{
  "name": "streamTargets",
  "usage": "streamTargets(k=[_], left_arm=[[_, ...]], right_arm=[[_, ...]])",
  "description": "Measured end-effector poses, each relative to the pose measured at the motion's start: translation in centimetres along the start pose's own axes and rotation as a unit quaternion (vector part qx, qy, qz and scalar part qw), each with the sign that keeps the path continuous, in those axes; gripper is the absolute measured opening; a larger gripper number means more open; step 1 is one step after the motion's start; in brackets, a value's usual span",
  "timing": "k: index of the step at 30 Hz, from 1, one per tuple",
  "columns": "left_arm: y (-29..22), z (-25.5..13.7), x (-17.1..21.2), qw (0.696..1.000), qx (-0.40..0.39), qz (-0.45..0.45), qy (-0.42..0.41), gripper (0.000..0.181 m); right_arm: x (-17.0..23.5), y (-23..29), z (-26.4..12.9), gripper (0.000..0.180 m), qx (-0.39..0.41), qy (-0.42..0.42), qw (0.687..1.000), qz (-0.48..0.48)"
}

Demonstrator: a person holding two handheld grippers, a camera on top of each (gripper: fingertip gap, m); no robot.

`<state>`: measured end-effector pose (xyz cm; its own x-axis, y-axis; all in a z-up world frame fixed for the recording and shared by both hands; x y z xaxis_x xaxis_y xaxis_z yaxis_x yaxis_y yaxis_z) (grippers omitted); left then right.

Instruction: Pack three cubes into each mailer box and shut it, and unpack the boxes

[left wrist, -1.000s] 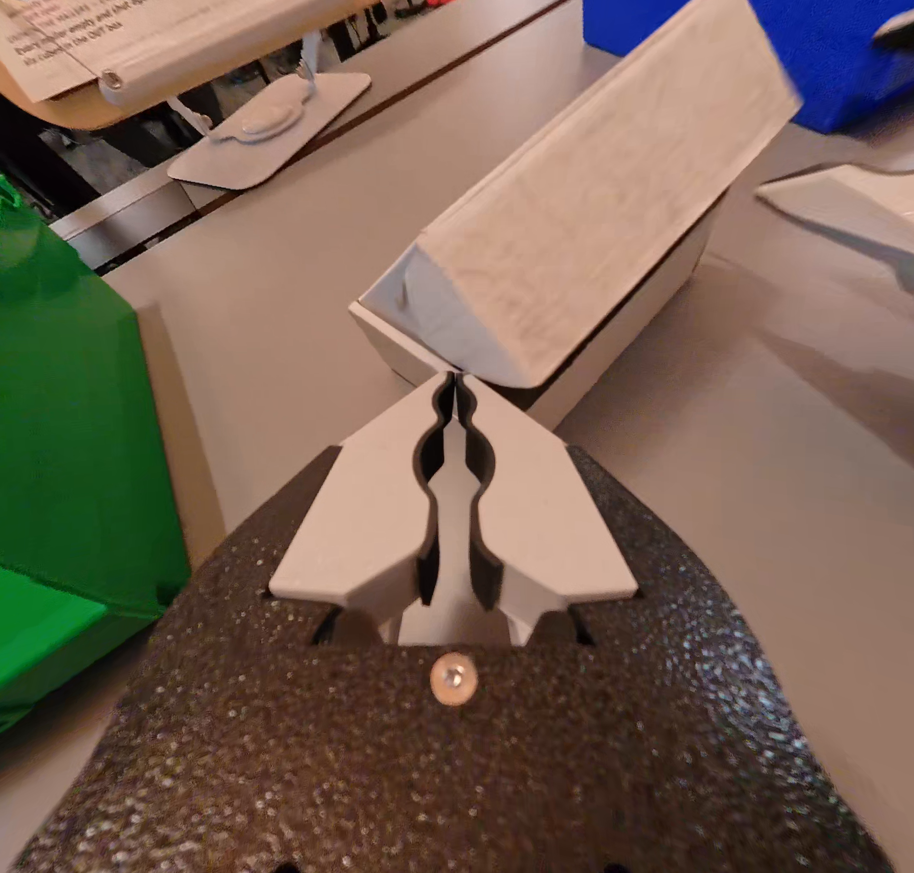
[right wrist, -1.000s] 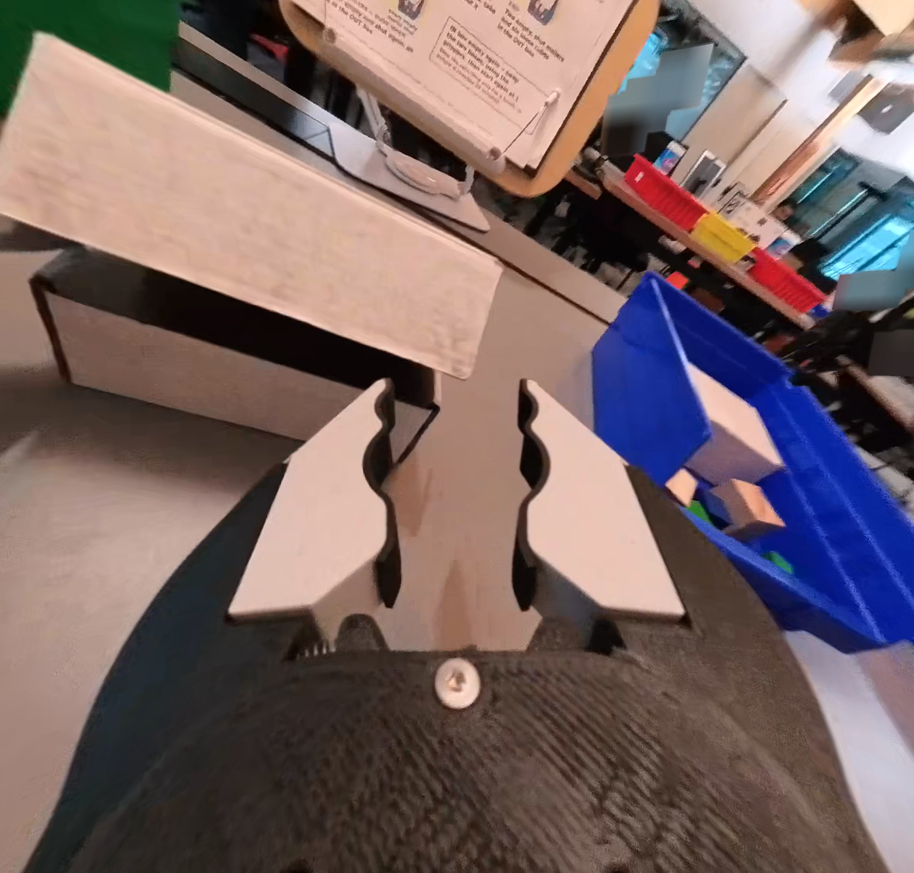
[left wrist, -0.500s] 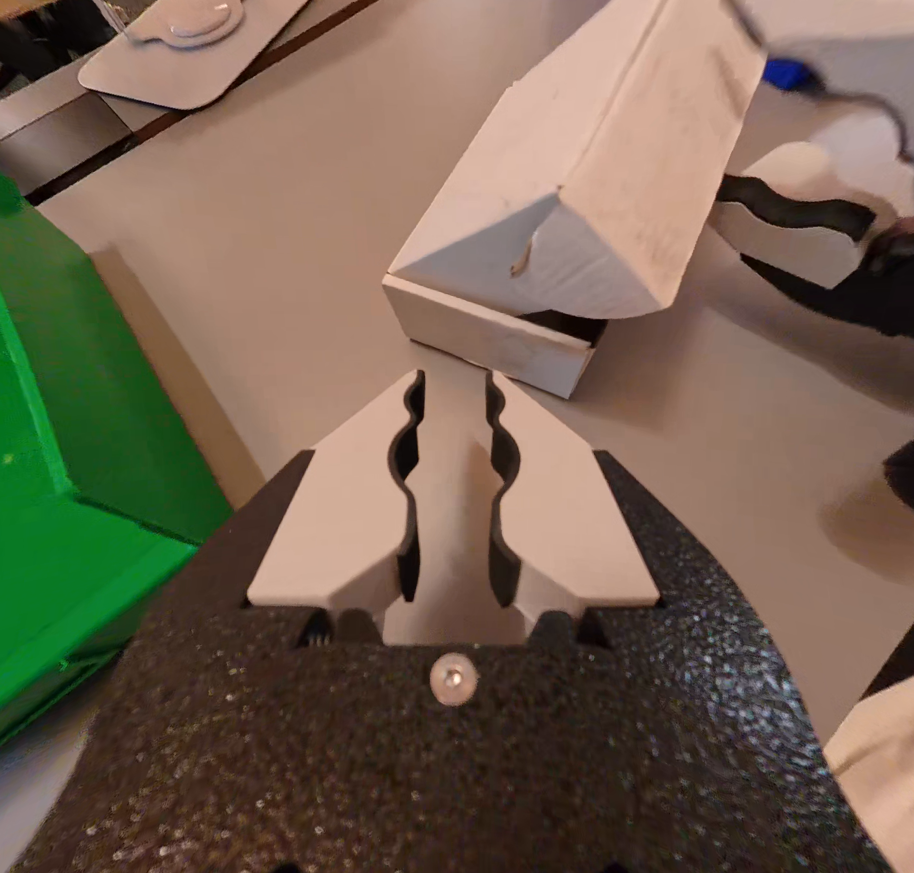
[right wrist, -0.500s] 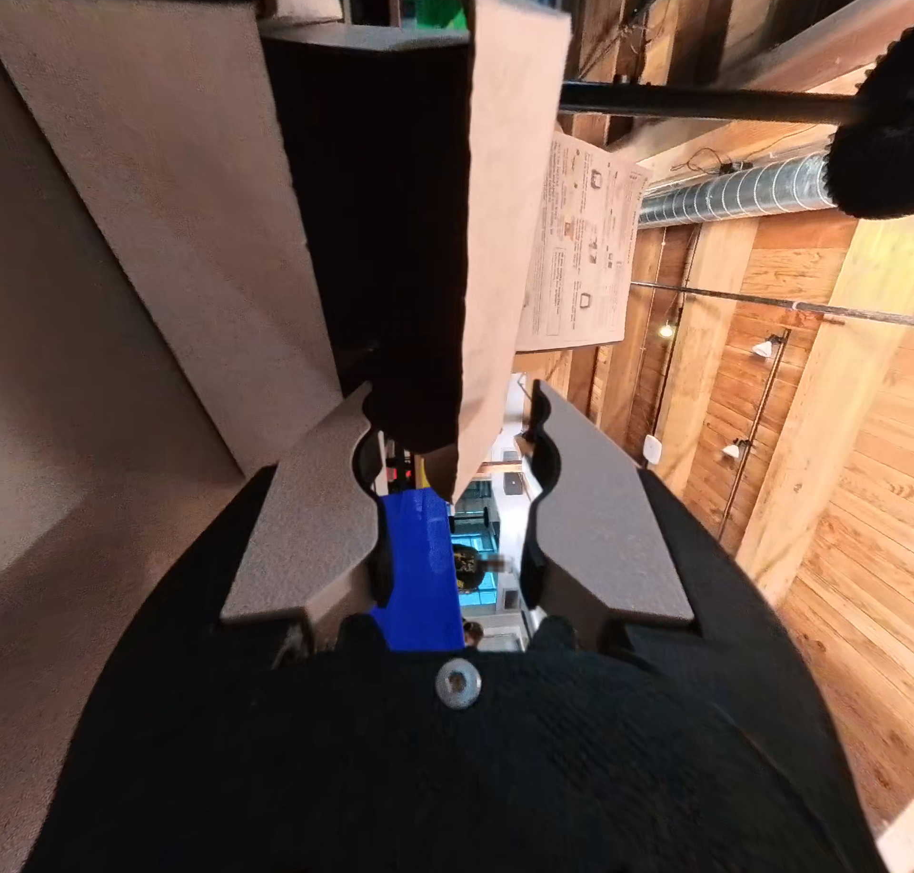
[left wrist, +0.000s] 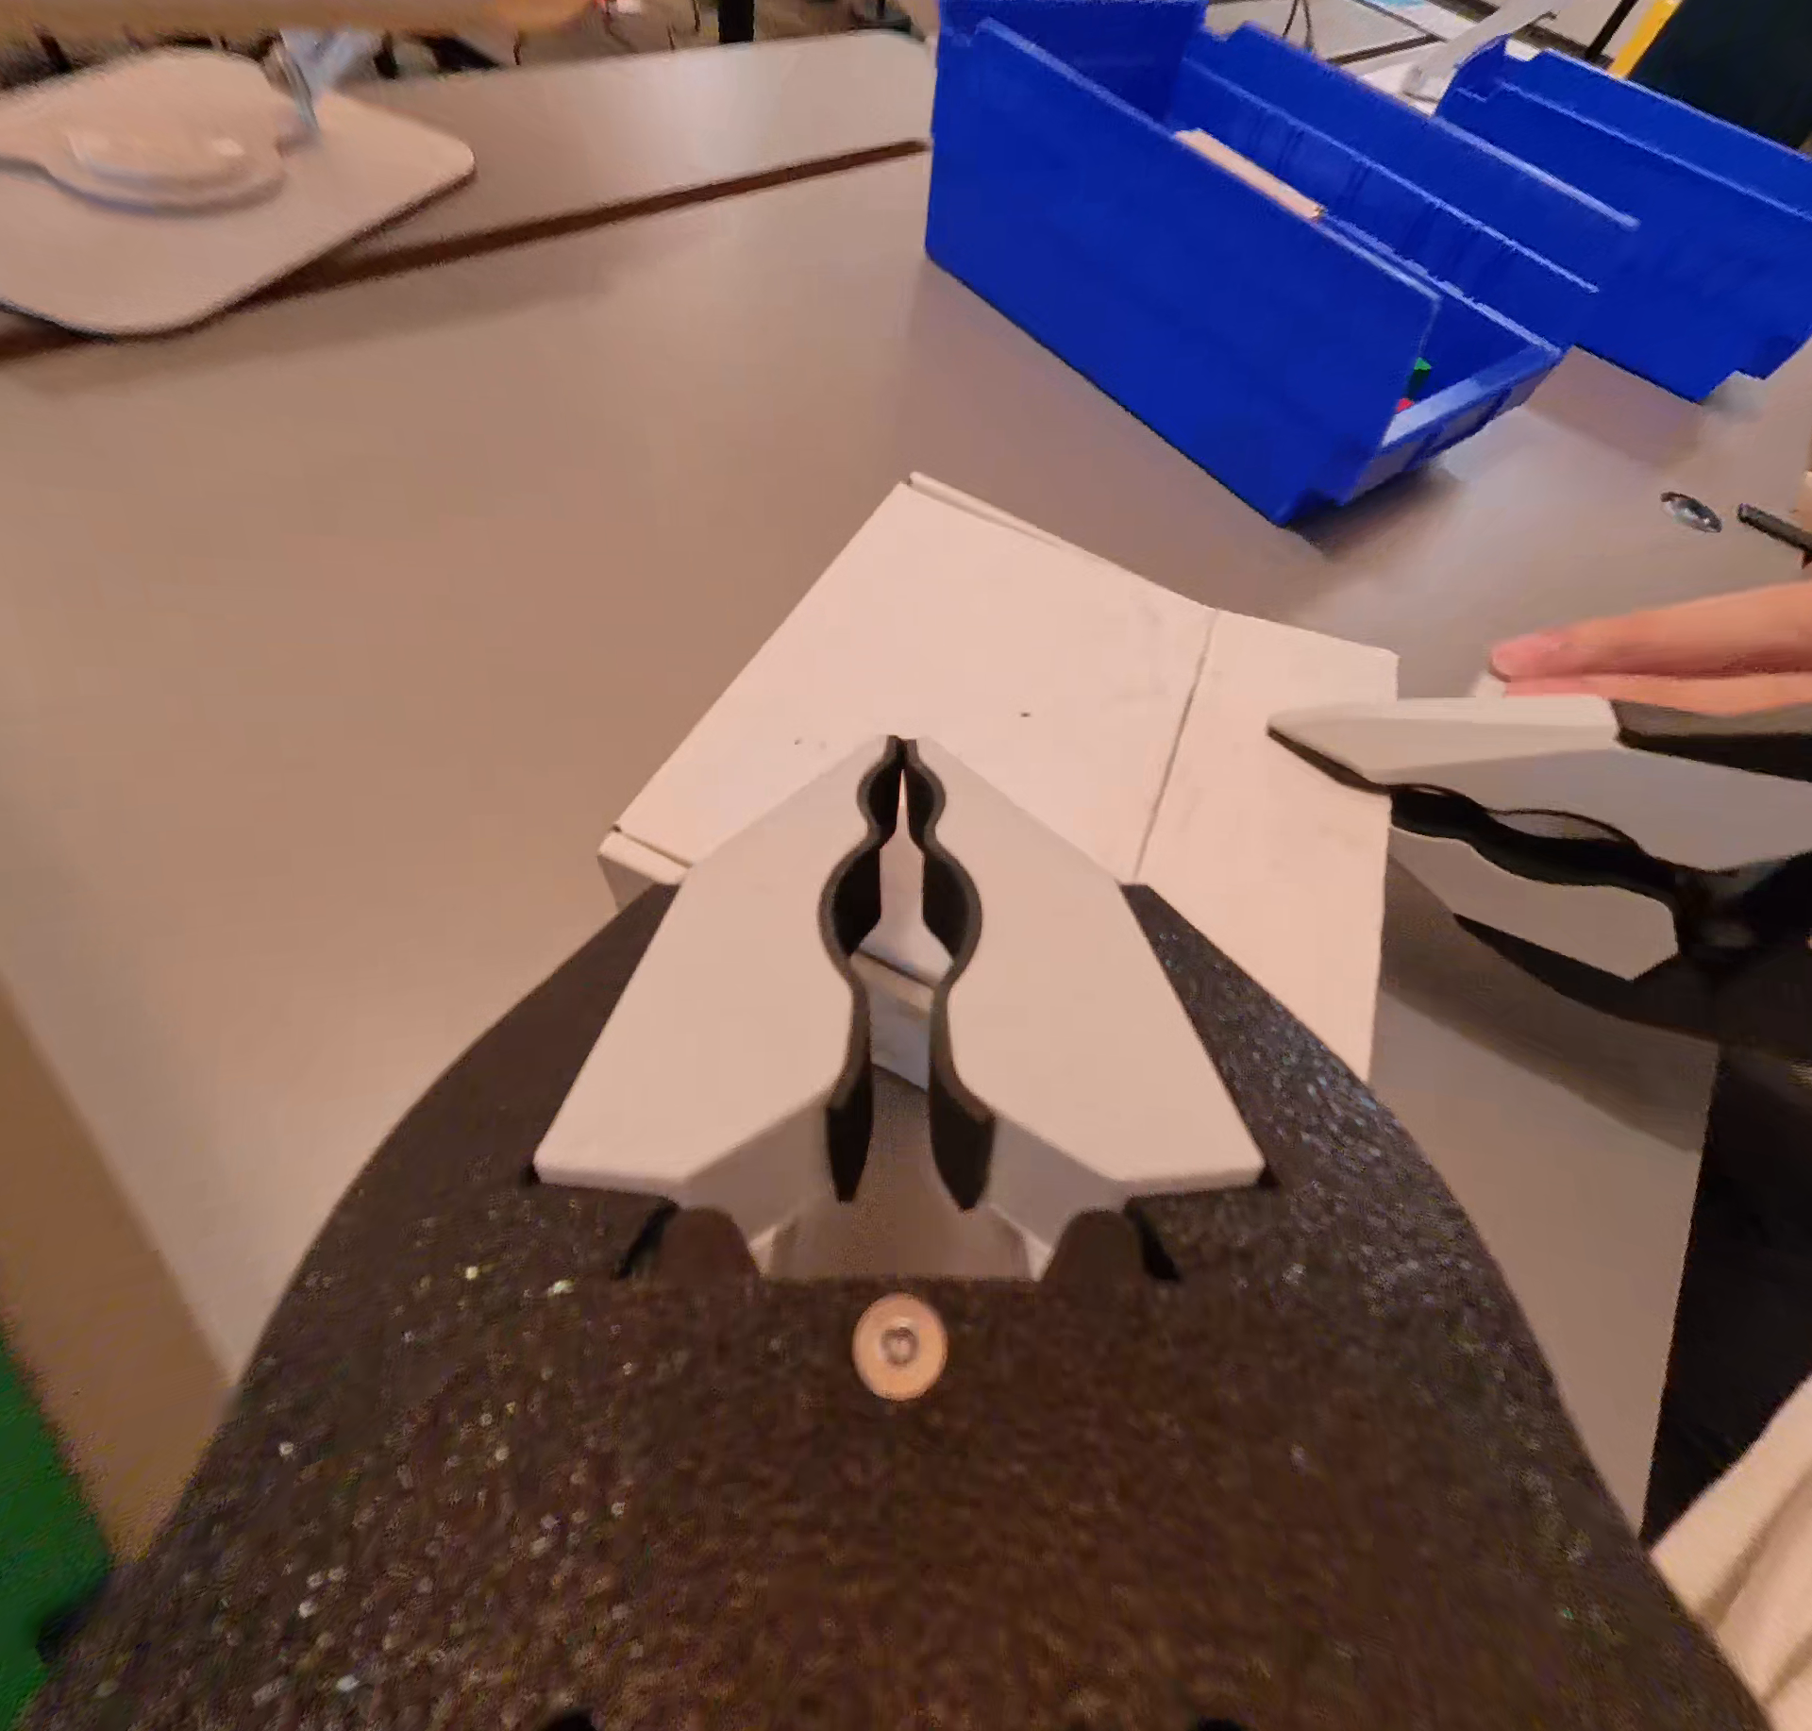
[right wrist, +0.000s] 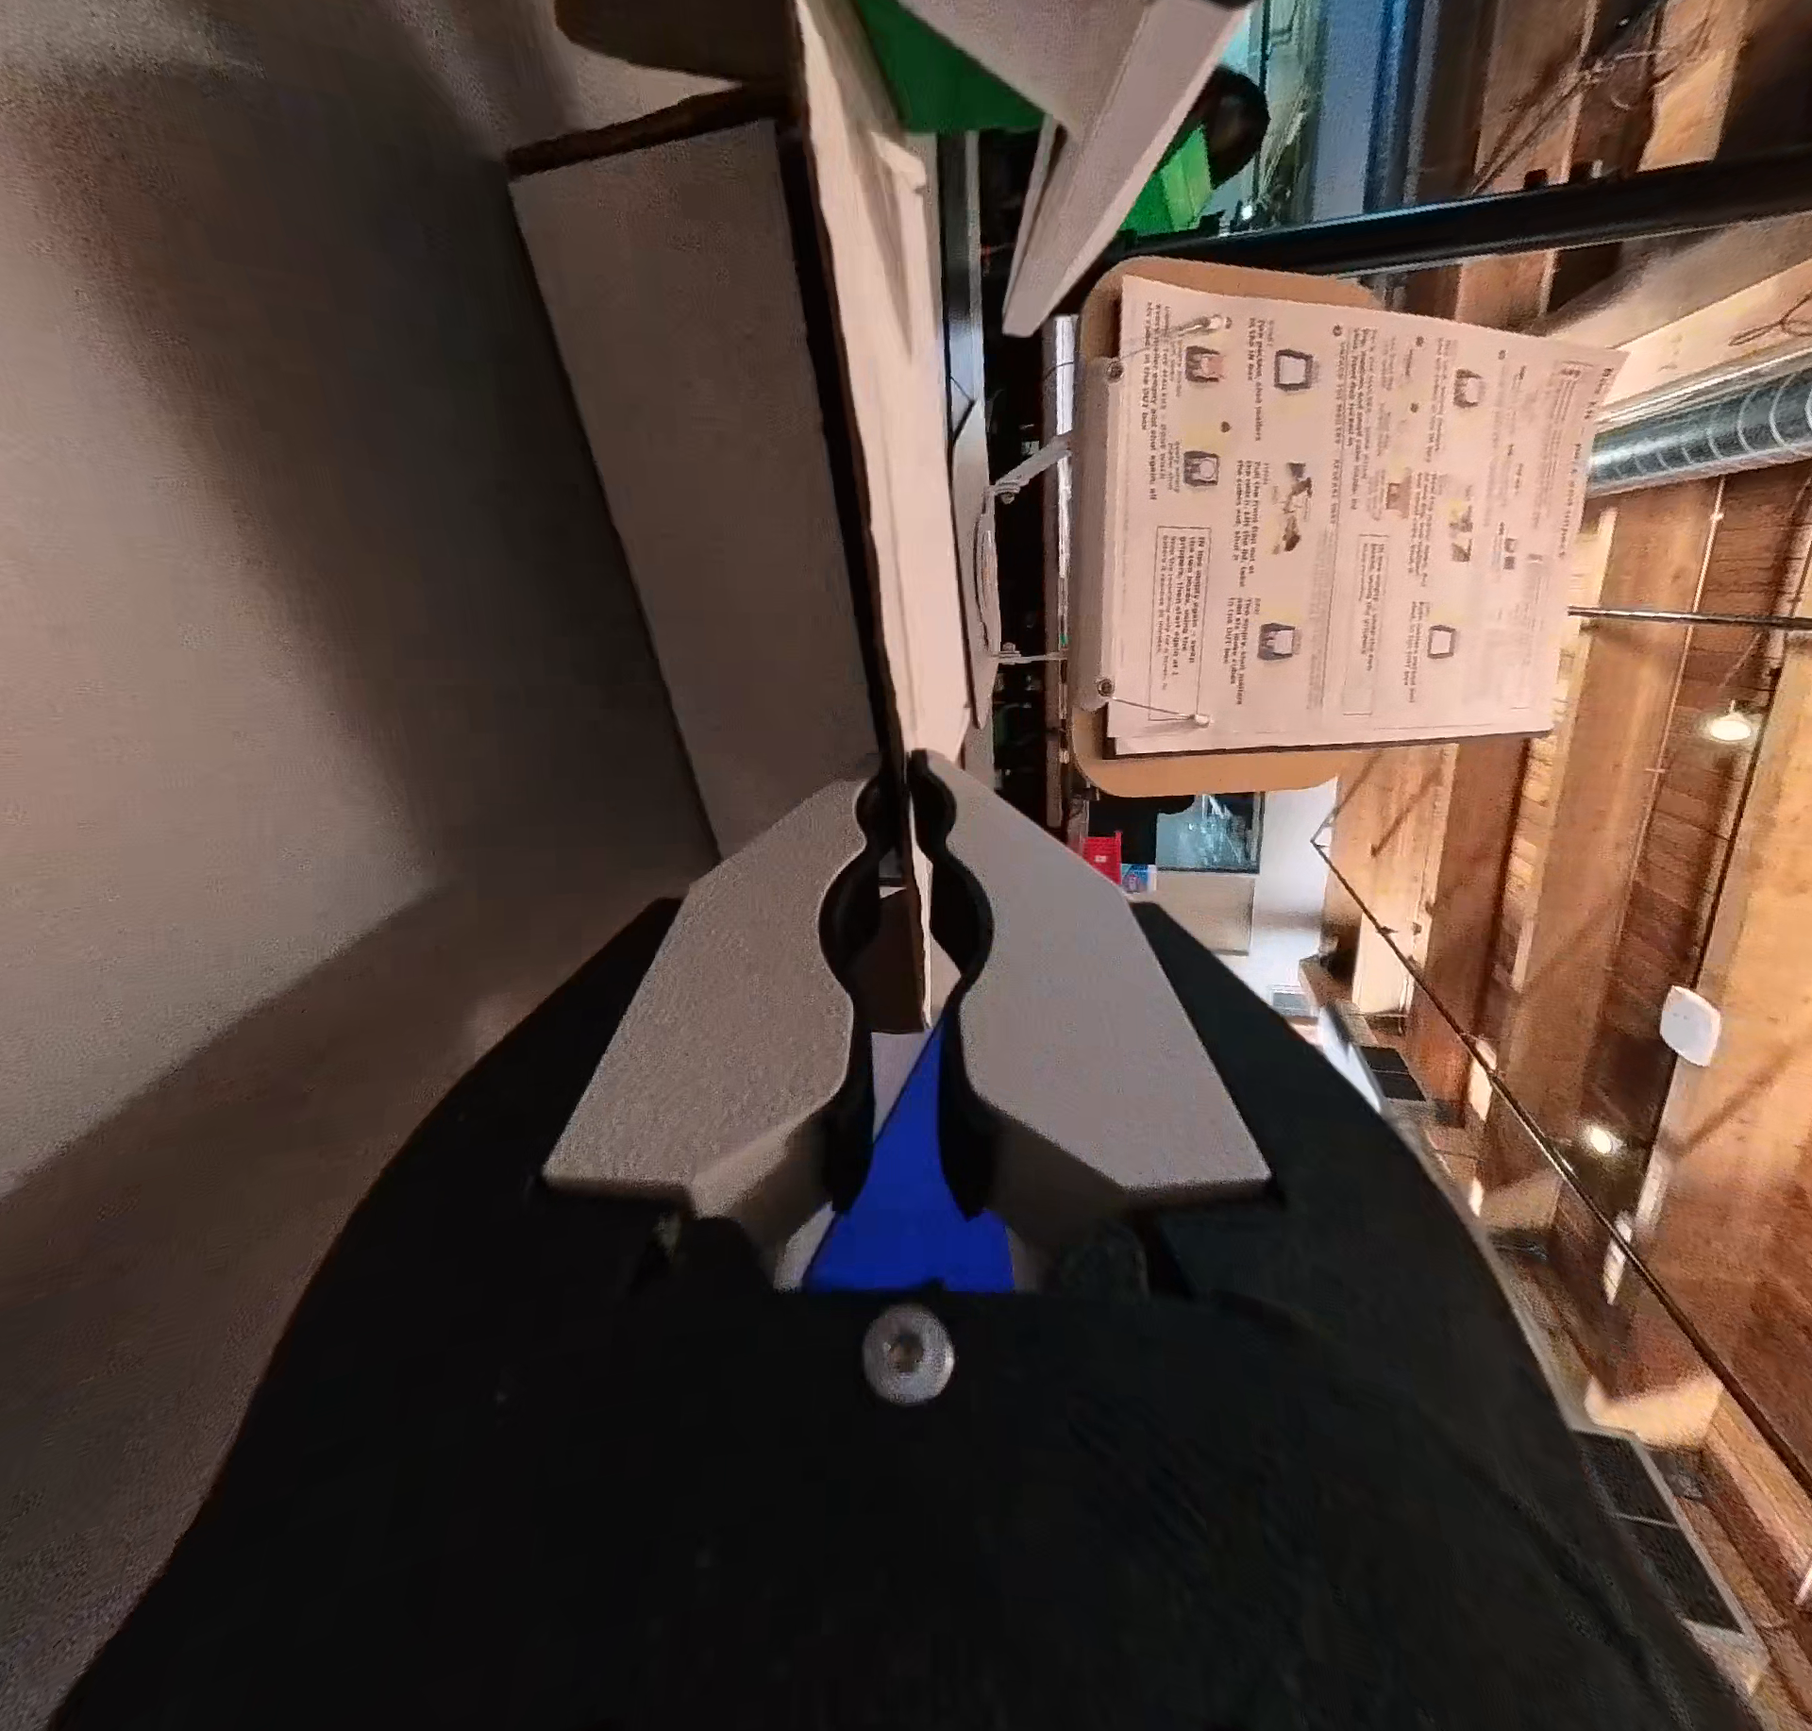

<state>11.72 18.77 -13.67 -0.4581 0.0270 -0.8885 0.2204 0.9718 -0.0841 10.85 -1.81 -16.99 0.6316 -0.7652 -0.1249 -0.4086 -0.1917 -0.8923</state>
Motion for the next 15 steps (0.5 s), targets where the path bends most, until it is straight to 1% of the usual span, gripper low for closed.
streamTargets(k=[3,8,11,13,15], left_arm=[[0.7,1.2,0.8,0.999,0.003,-0.016,0.043,0.000],[1.0,1.3,1.3,0.999,0.005,-0.023,0.036,0.000],[1.4,1.4,1.7,0.999,0.020,-0.044,0.019,0.000],[1.7,1.4,1.9,0.997,0.038,-0.067,0.012,0.000],[2.0,1.5,2.1,0.995,0.052,-0.081,0.009,0.000]], right_arm=[[-0.1,0.4,0.4,0.000,-0.005,-0.002,1.000,0.004],[-0.1,1.0,0.9,0.006,0.000,-0.022,0.999,0.033],[0.0,1.4,0.7,0.011,-0.002,-0.037,0.998,0.042],[0.4,1.2,0.2,0.032,0.015,-0.039,0.998,0.051],[1.7,0.9,-0.1,0.046,0.021,-0.030,0.996,0.083]])
Point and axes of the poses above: each gripper's, where its closed fingertips meet, z out along the fingers, x out of its underside, y = z × x across the jaws, the point moved 10 cm from there along -z, back along the fingers, and after that the axes turned 13 degrees about -x, right-handed, at the moved point
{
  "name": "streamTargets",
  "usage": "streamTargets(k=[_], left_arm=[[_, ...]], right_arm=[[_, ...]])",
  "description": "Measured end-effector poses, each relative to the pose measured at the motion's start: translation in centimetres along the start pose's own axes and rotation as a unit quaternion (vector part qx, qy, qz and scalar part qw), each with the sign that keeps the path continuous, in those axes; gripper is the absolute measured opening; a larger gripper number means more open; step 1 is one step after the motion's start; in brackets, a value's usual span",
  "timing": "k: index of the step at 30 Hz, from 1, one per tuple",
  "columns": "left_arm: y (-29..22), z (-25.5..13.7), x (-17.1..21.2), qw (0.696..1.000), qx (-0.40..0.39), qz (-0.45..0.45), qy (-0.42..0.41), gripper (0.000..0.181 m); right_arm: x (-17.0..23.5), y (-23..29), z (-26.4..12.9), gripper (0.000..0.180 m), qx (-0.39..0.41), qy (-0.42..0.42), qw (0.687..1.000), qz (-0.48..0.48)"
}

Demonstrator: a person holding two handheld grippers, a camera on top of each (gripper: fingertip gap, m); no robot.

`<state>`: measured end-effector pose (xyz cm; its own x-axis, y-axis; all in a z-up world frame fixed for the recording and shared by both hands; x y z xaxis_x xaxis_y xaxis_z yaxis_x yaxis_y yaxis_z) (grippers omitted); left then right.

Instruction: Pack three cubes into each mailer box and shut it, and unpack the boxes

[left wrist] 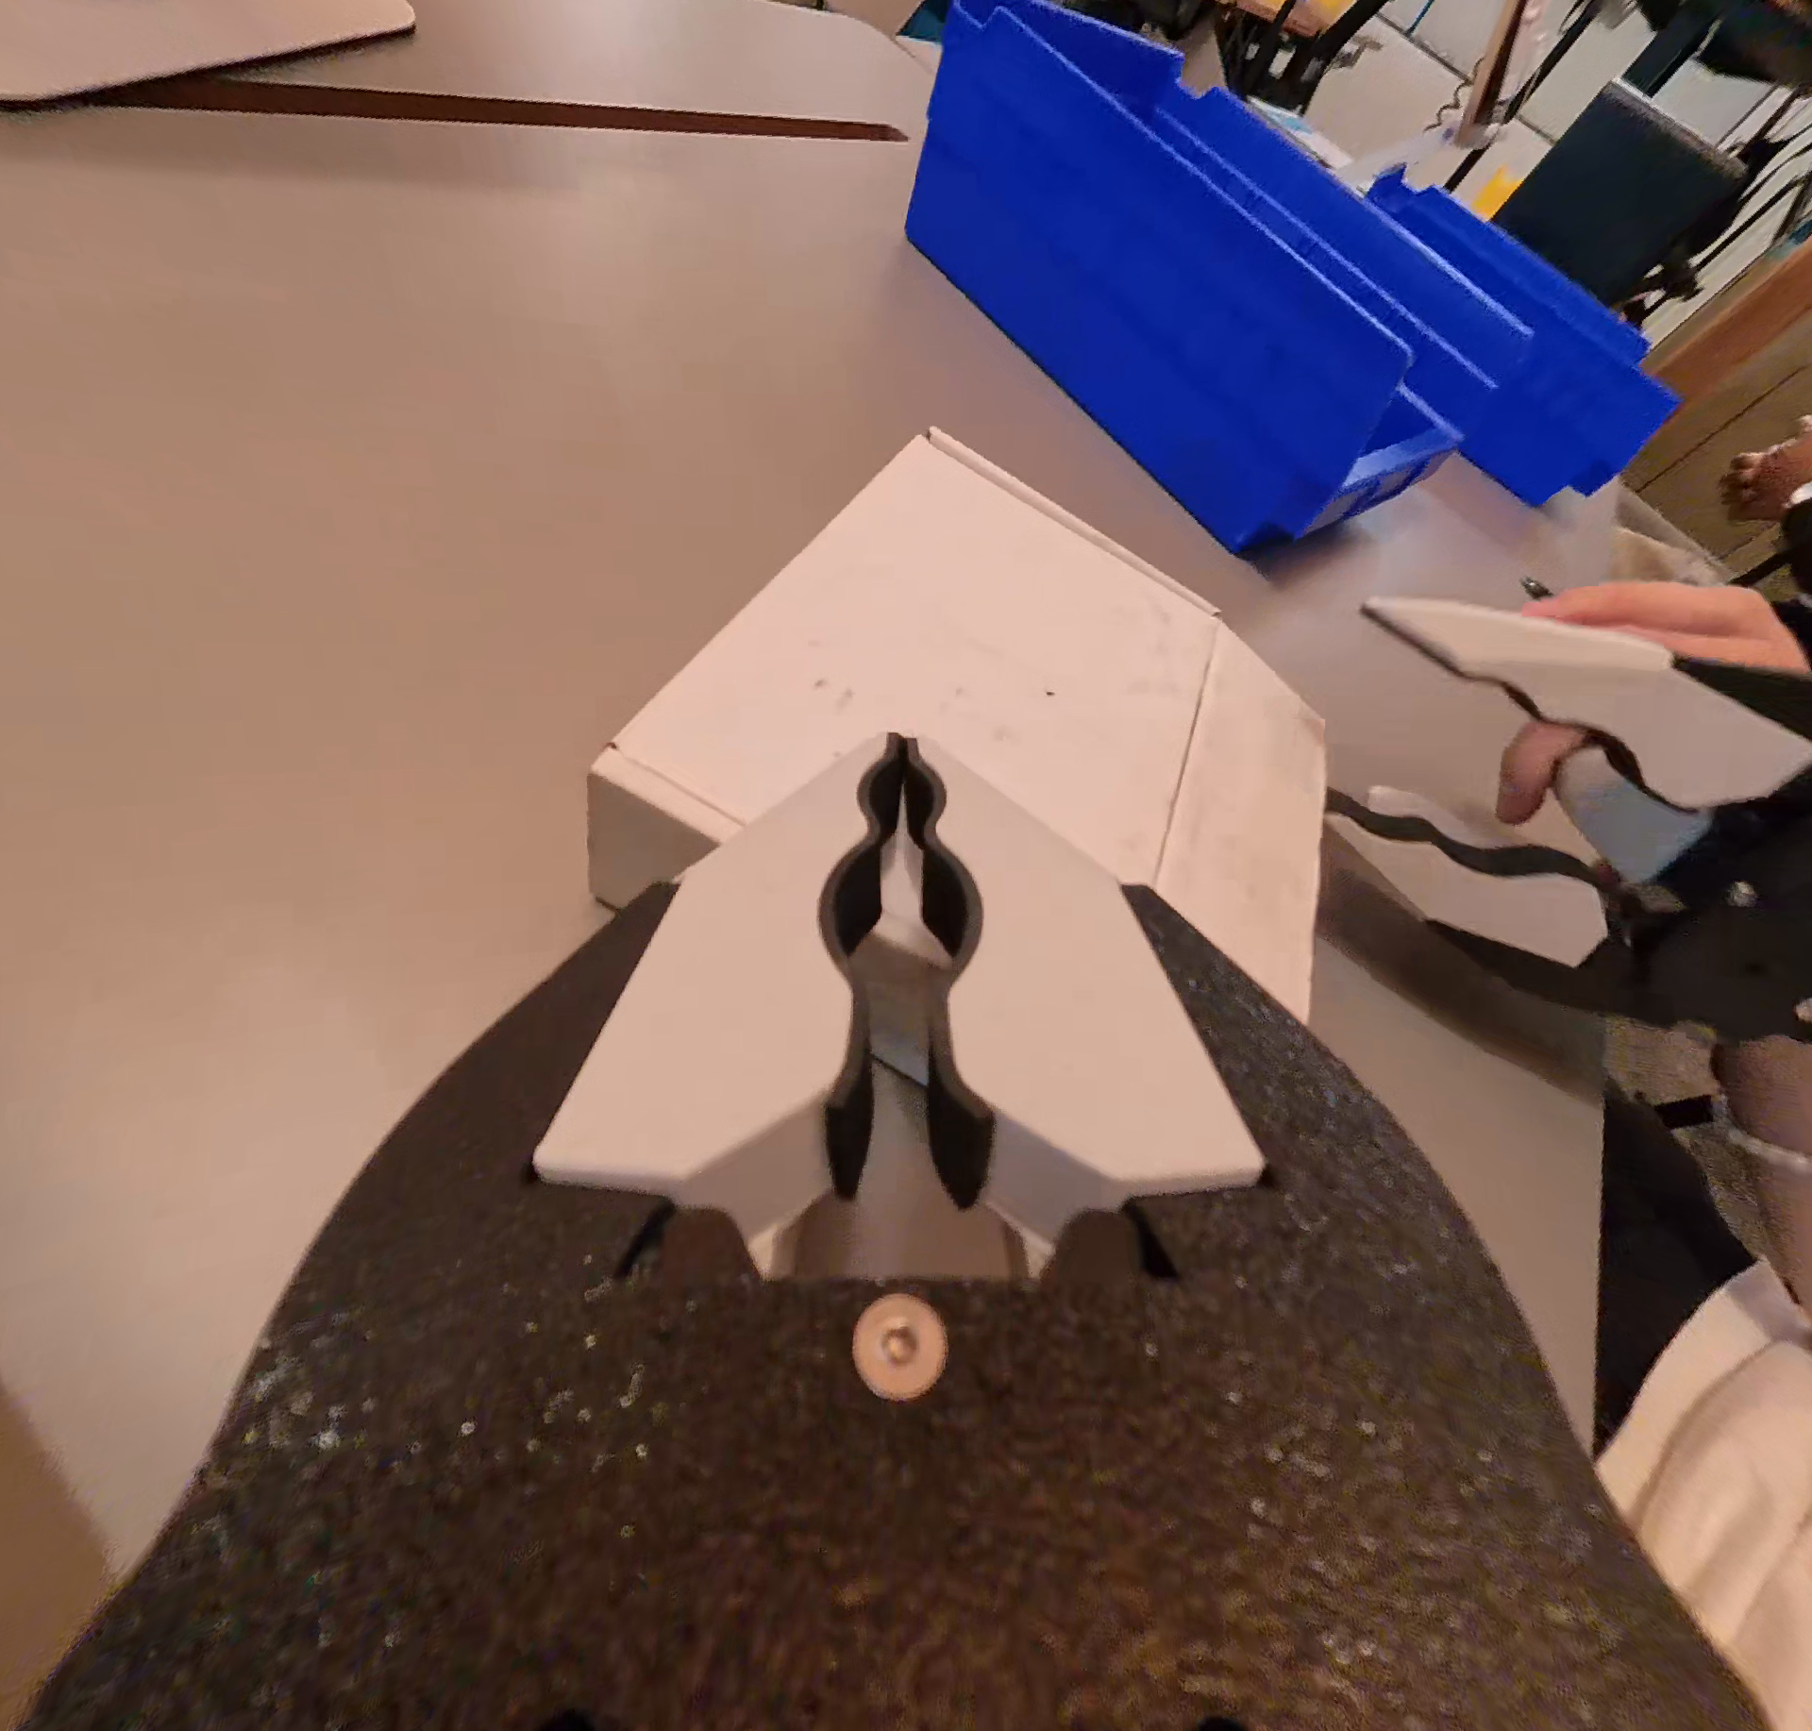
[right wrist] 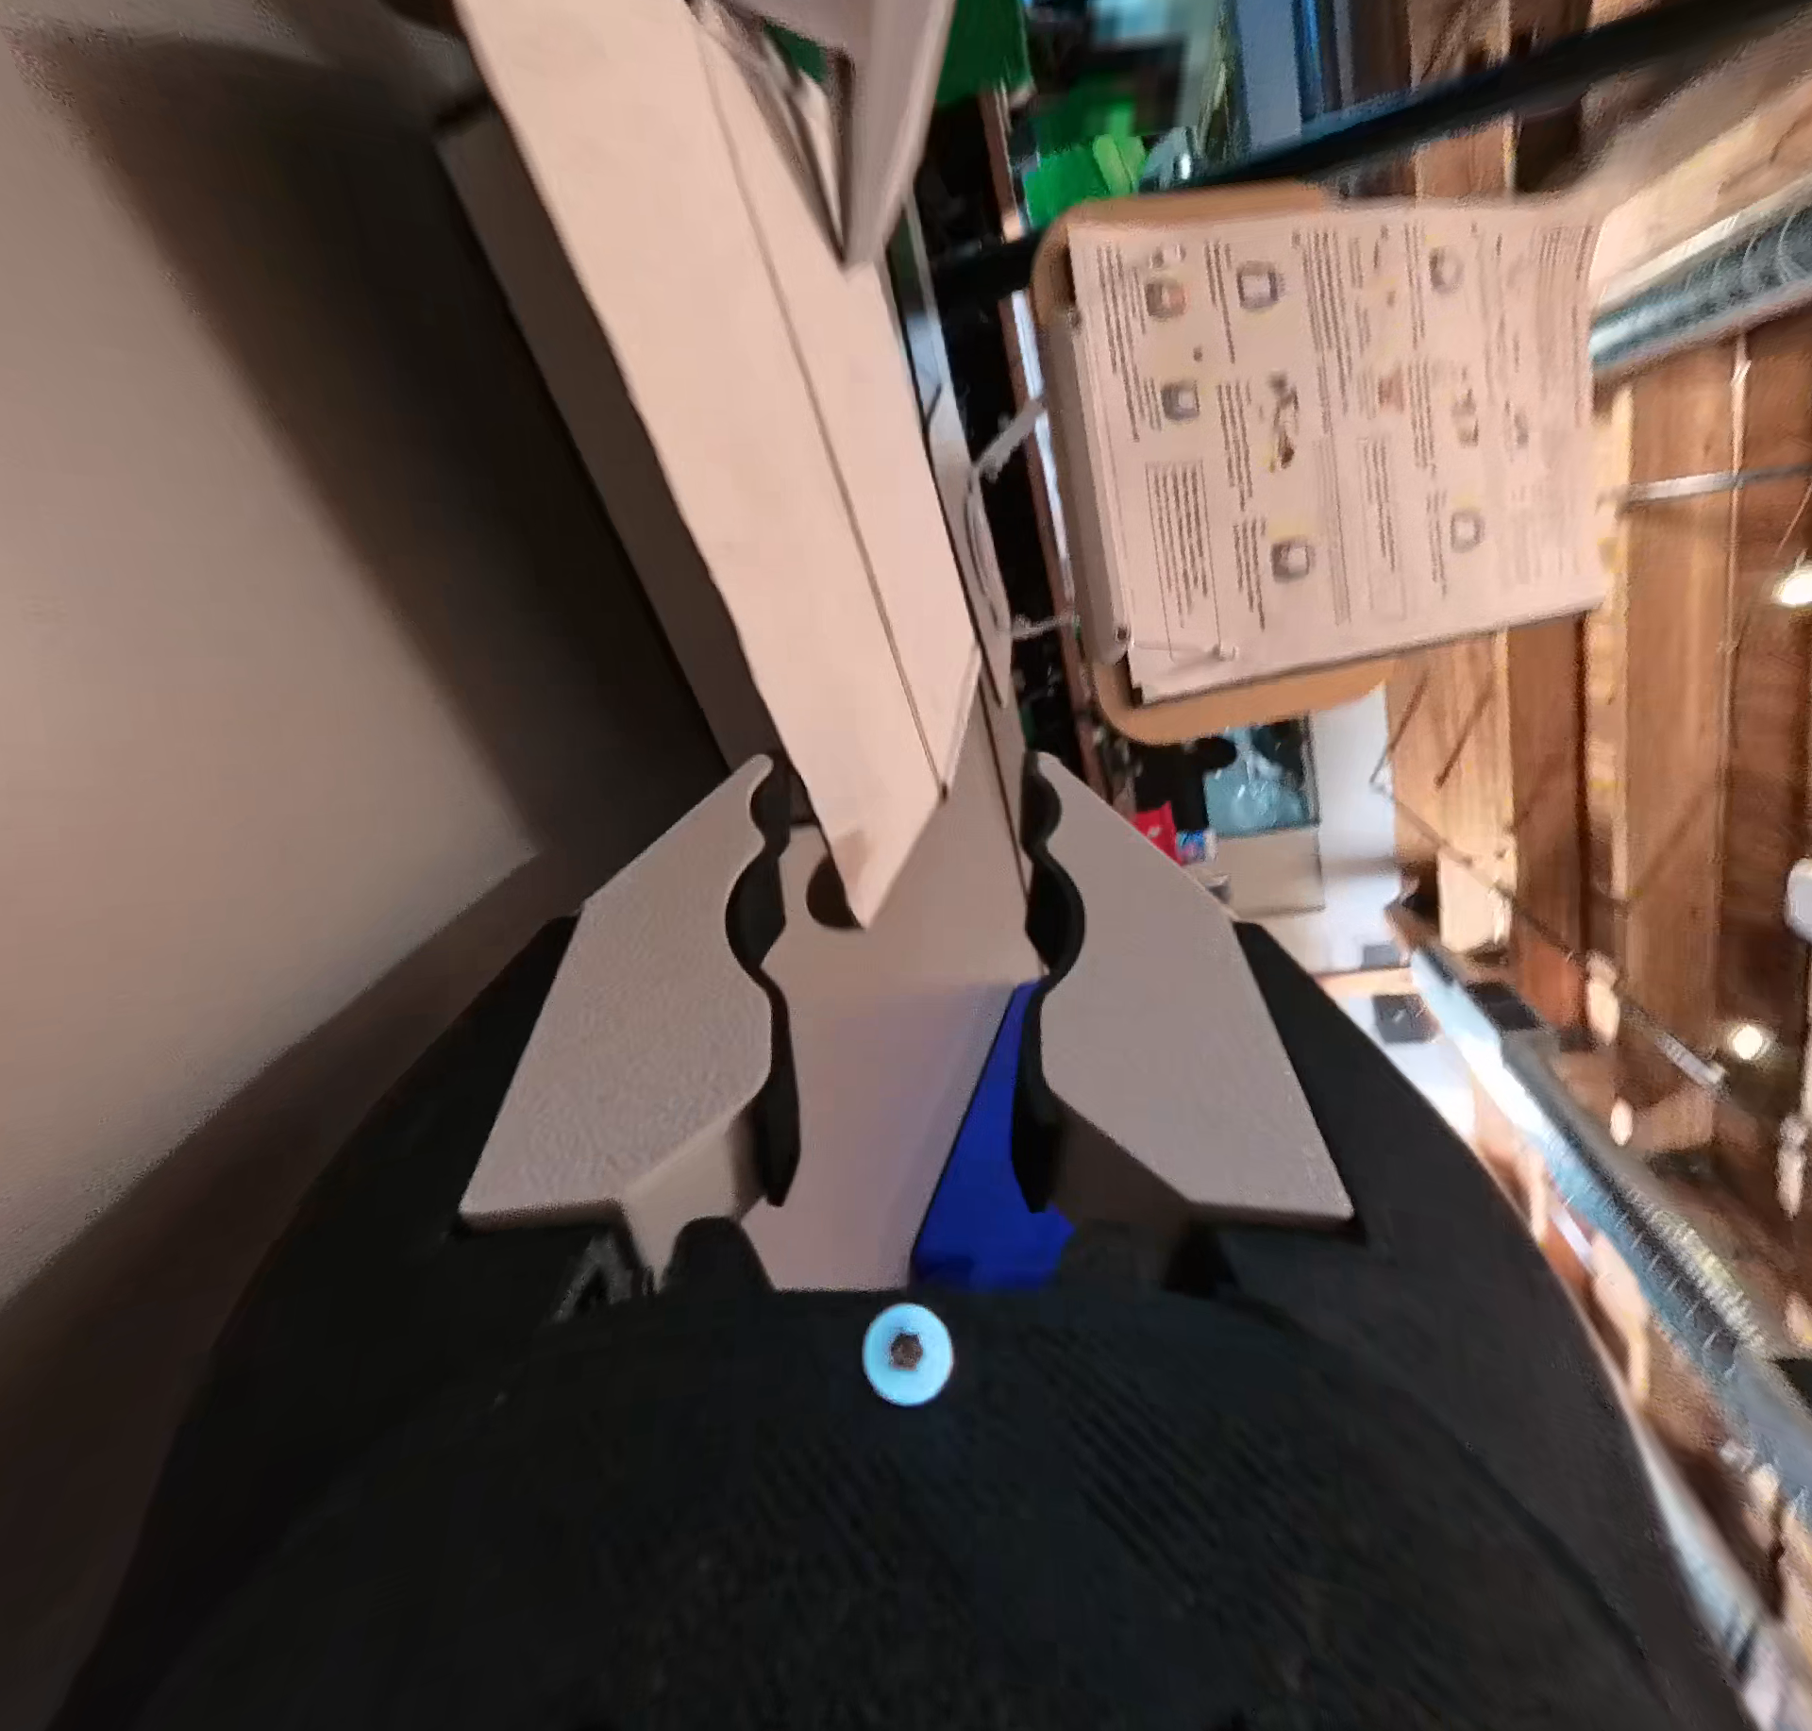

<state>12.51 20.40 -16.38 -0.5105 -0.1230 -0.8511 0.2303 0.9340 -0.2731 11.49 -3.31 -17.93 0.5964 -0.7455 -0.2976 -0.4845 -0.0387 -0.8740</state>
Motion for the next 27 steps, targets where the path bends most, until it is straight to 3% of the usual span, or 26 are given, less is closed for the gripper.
streamTargets(k=[5,8,12,21,27], left_arm=[[0.1,0.0,0.0,1.000,0.004,0.007,-0.001,0.000],[0.1,0.0,0.0,1.000,0.004,0.009,-0.004,0.000],[0.1,0.1,0.1,1.000,0.000,0.014,-0.008,0.000],[0.2,0.2,0.1,1.000,0.000,0.011,-0.012,0.000],[0.1,0.3,0.1,1.000,-0.005,0.014,-0.016,0.000]], right_arm=[[3.1,-0.7,0.6,0.051,-0.041,0.022,0.996,0.075],[3.1,-0.8,1.4,0.021,-0.079,0.010,0.994,0.074],[3.2,-0.7,1.6,0.013,-0.087,0.011,0.991,0.105],[4.6,-2.3,1.5,0.011,-0.165,-0.096,0.937,0.293],[5.2,-2.6,2.5,0.009,-0.223,-0.065,0.922,0.309]])
Point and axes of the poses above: each gripper's, where its closed fingertips meet, z out along the fingers, x out of its underside, y = z × x across the jaws, the point moved 10 cm from there along -z, back along the fingers, and after that the axes turned 13 degrees about -x, right-handed, at the moved point
